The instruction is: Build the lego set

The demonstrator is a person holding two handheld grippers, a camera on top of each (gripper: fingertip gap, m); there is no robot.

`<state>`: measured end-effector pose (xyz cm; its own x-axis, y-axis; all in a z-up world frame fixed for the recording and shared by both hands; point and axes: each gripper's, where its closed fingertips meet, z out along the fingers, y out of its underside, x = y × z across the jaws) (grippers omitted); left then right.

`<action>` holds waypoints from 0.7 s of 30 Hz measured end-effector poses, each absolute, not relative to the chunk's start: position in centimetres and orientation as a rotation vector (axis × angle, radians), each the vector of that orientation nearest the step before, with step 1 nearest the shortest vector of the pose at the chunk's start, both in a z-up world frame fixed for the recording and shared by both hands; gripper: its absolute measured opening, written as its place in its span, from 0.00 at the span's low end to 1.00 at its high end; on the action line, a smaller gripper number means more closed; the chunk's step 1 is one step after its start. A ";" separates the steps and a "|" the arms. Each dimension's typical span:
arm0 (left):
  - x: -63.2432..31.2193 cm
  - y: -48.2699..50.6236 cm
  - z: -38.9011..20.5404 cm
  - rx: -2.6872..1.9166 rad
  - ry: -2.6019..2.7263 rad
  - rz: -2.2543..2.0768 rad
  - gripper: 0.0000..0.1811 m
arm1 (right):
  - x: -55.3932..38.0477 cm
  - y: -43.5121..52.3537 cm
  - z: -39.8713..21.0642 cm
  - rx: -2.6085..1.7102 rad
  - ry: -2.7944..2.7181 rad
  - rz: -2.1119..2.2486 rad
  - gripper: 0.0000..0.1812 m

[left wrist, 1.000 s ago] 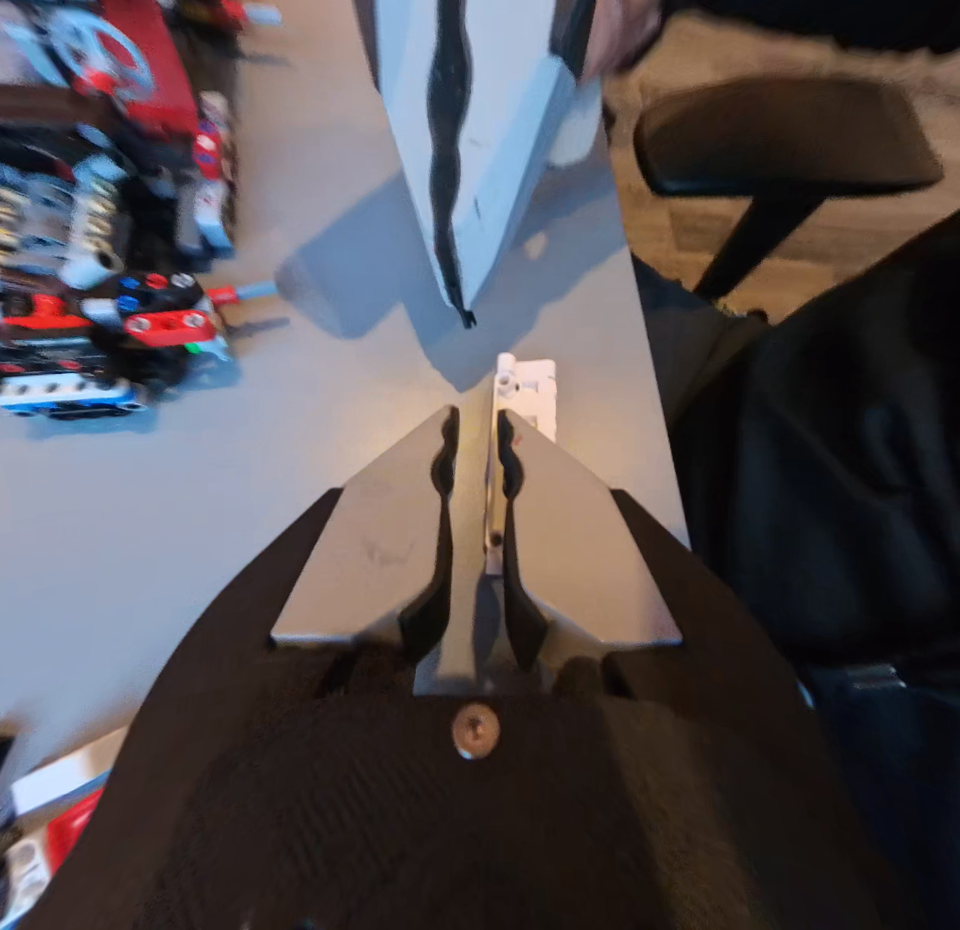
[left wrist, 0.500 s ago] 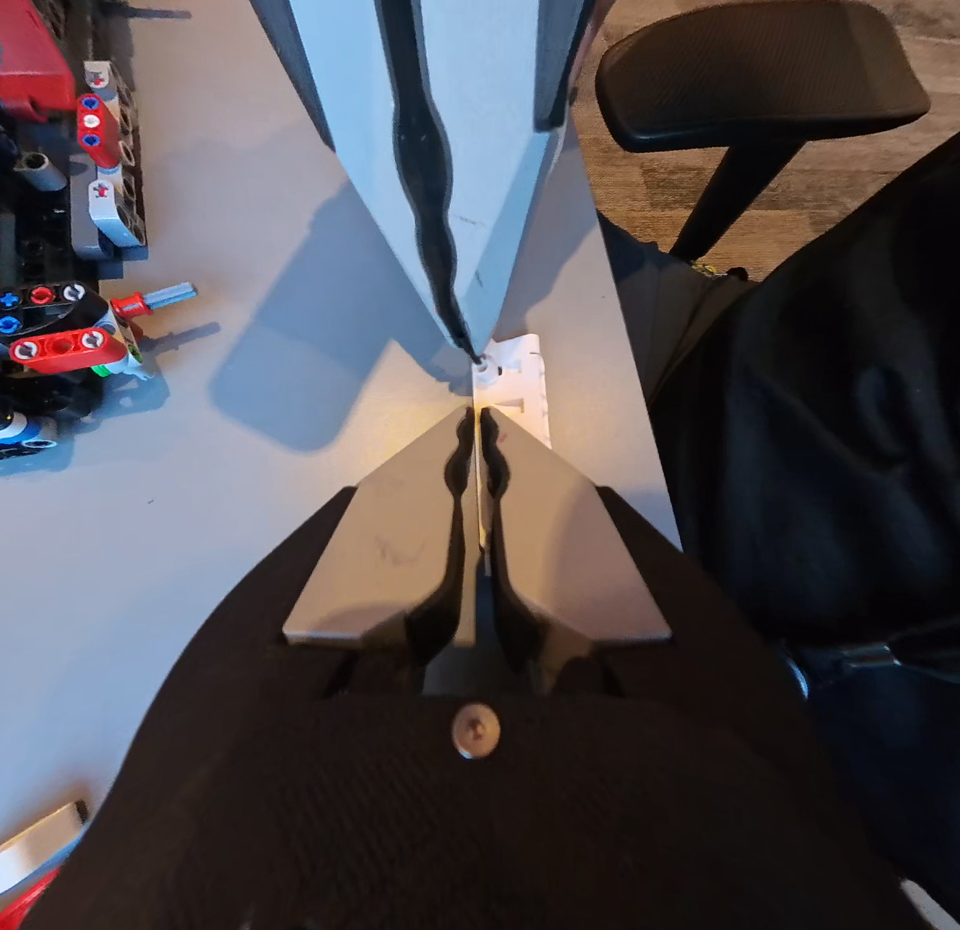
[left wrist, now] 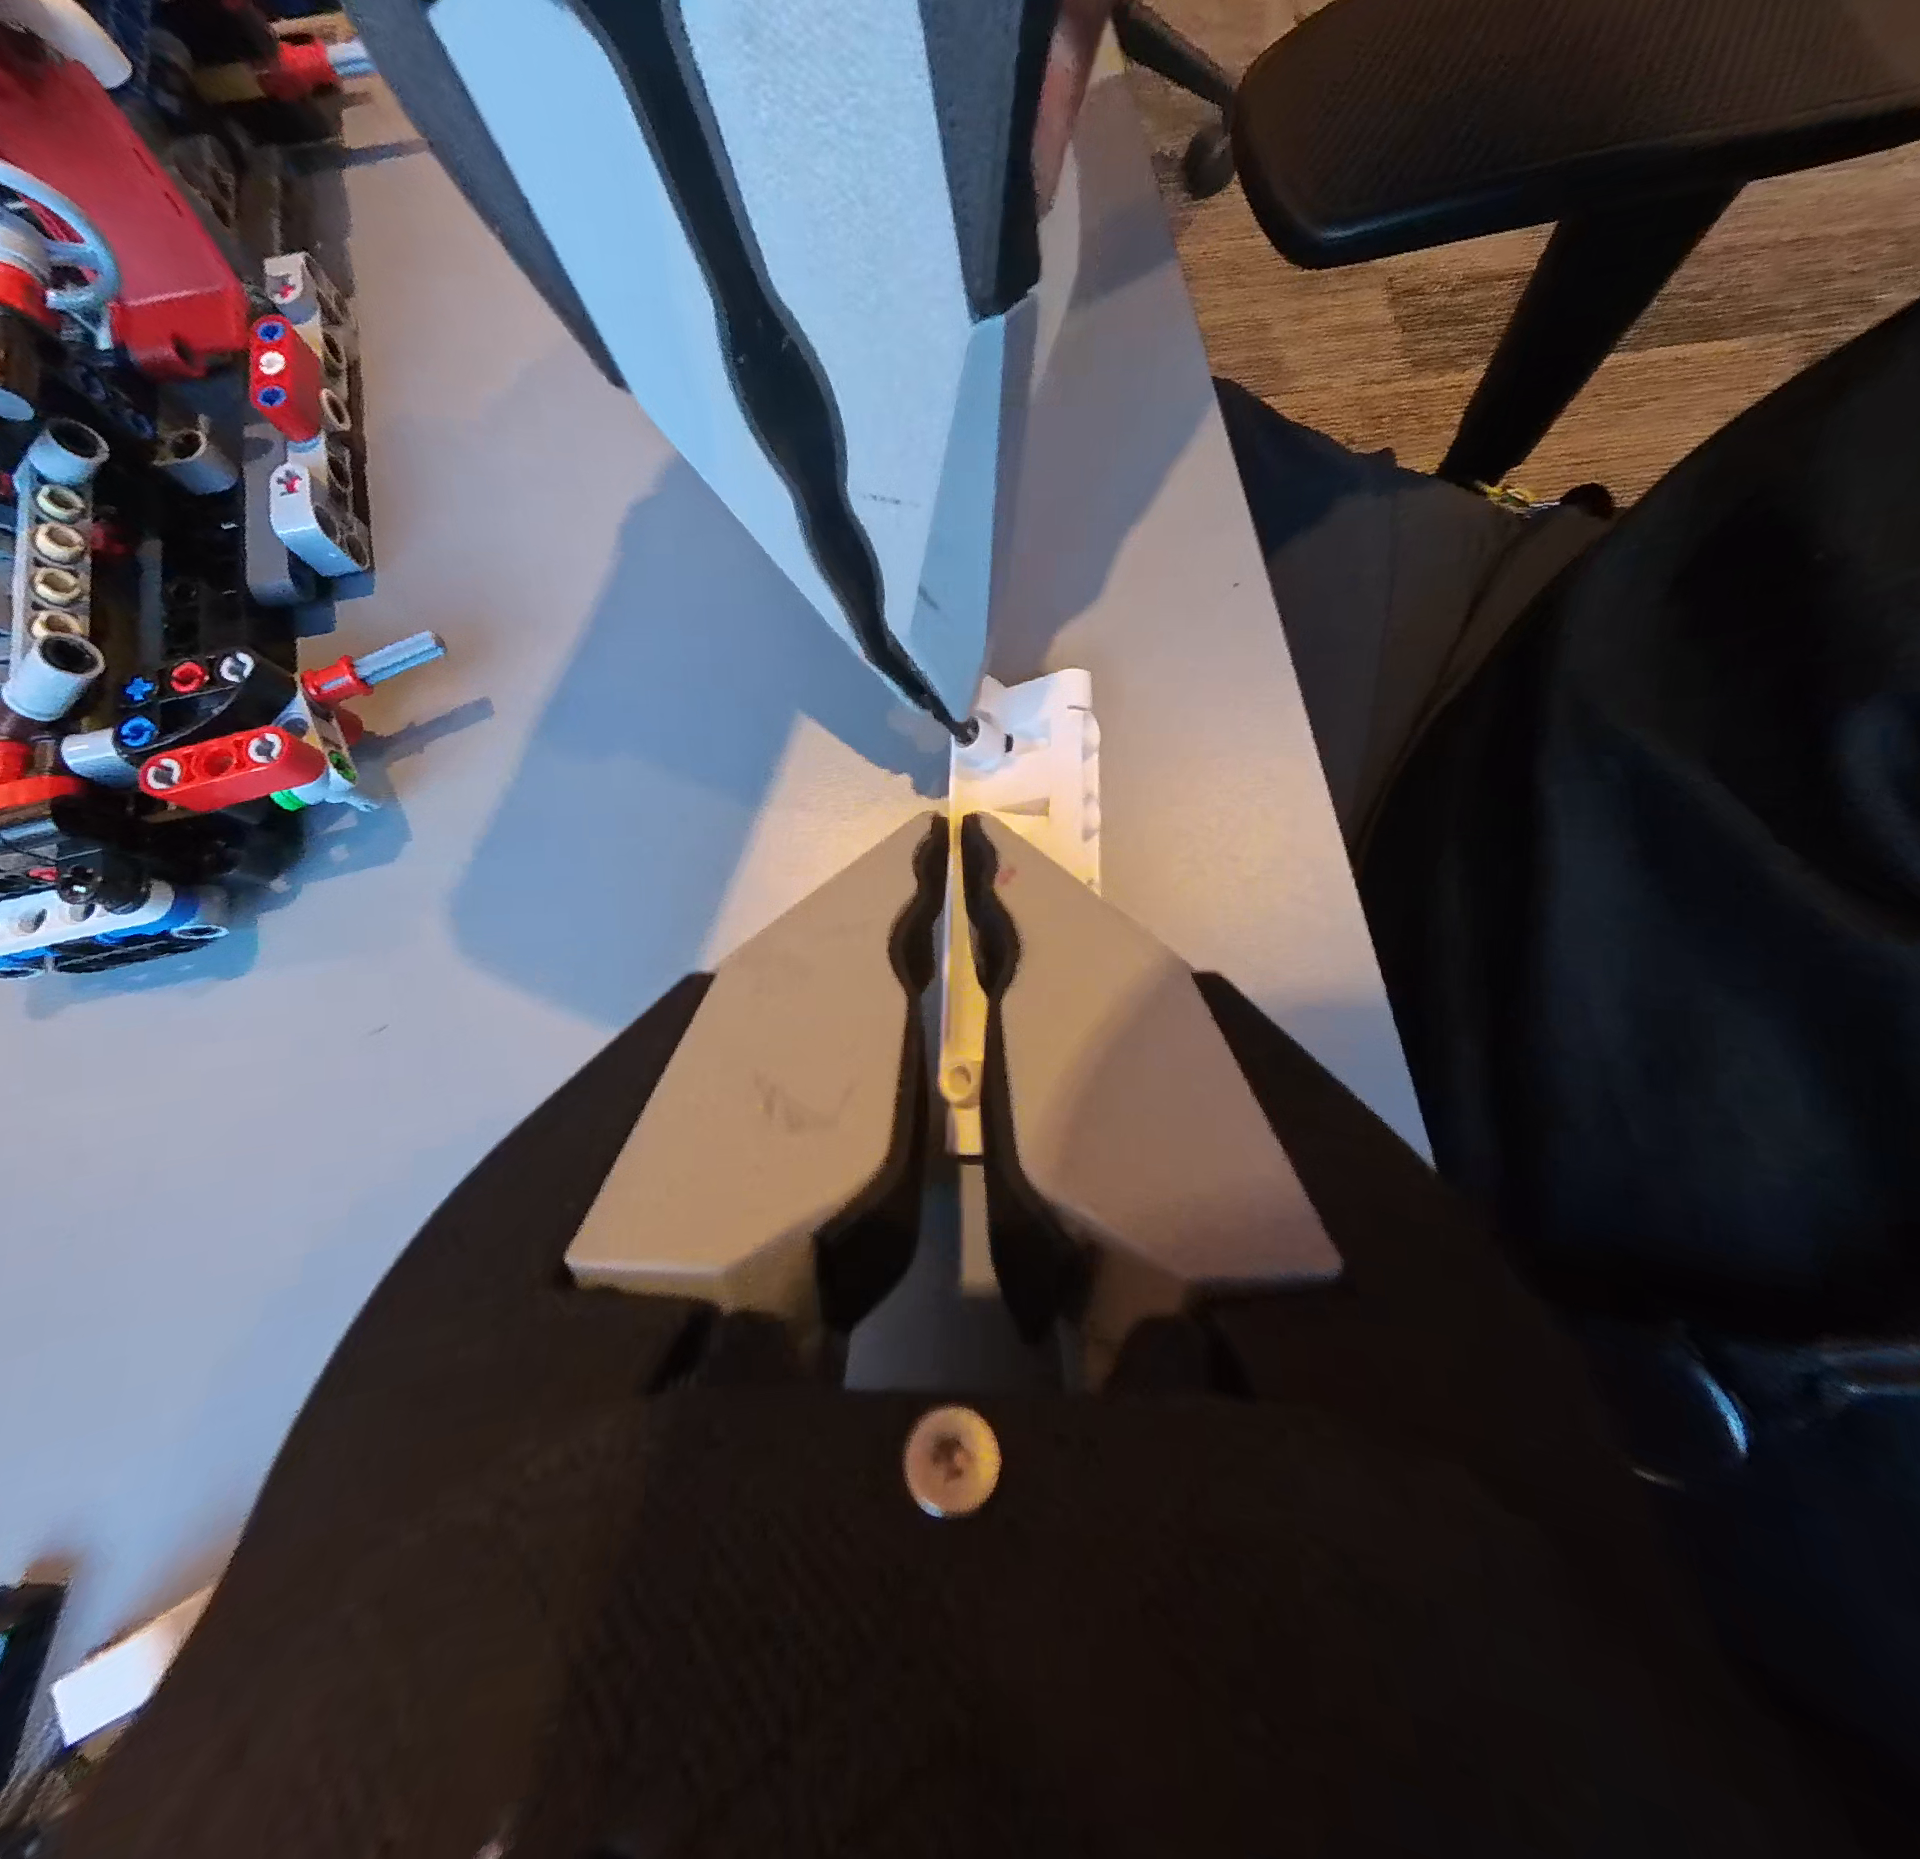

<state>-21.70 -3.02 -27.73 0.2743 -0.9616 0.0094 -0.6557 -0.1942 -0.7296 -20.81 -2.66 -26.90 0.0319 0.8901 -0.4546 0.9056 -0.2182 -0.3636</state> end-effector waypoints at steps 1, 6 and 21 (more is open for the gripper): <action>-21.7 -3.0 -27.7 -1.928 1.454 -0.631 0.00 | -20.8 -2.7 -26.9 2.232 1.957 -0.941 0.01; -21.7 -3.0 -27.7 -1.933 1.451 -0.640 0.00 | -21.0 -2.6 -27.0 2.239 1.942 -0.962 0.01; -21.7 -3.1 -27.7 -1.912 1.466 -0.613 0.00 | -21.0 -2.8 -27.0 2.137 1.981 -1.077 0.01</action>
